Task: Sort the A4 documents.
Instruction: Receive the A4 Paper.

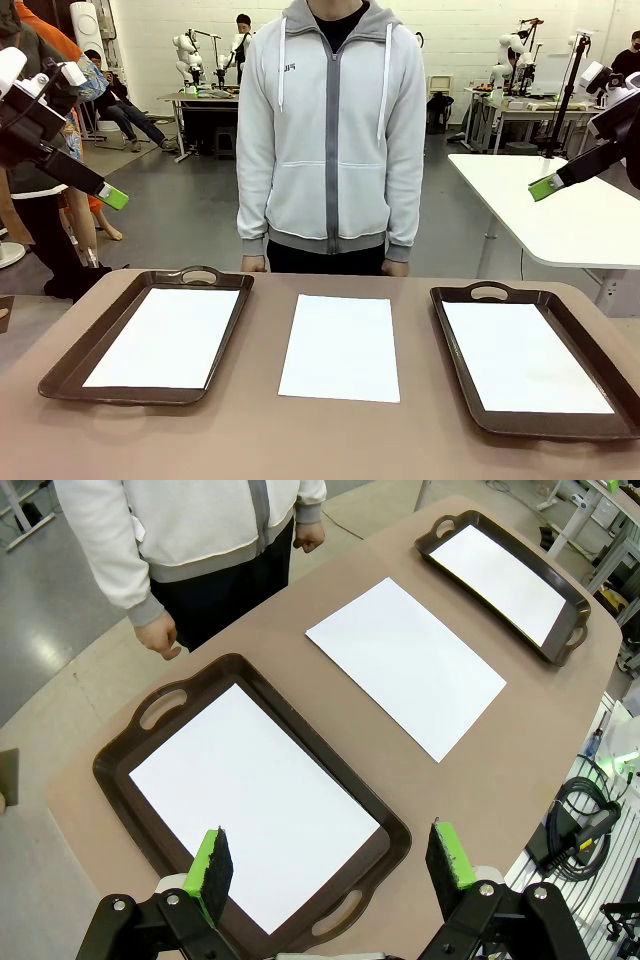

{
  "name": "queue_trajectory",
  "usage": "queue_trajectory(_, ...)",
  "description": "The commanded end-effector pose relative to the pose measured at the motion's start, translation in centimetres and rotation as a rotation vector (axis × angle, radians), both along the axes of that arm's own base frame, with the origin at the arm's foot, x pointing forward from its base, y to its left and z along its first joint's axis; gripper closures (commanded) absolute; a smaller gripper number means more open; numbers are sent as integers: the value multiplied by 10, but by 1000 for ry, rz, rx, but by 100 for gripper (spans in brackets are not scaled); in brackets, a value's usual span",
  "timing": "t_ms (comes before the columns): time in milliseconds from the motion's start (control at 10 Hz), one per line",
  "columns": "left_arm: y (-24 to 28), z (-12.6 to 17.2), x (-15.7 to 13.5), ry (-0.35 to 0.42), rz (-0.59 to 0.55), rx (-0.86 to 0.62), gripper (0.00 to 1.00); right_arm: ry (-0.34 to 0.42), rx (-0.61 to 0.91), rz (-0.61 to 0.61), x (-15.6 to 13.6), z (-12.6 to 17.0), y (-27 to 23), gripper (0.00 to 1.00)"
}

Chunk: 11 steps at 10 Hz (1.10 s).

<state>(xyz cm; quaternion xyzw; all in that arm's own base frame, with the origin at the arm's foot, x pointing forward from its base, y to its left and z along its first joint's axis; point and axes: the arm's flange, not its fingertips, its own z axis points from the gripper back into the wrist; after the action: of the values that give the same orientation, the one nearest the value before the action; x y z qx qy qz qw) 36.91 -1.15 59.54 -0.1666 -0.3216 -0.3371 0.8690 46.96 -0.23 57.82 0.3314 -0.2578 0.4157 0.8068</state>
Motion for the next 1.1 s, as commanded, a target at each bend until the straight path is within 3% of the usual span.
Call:
queue_trajectory(0, 0, -1, 1, -3, 5, -9, 0, -1, -9, 8, 0, 0, 2, 0)
queue_trajectory(1000, 0, -1, 1, -3, 5, -9, 0, -1, -9, 8, 0, 0, 2, 0)
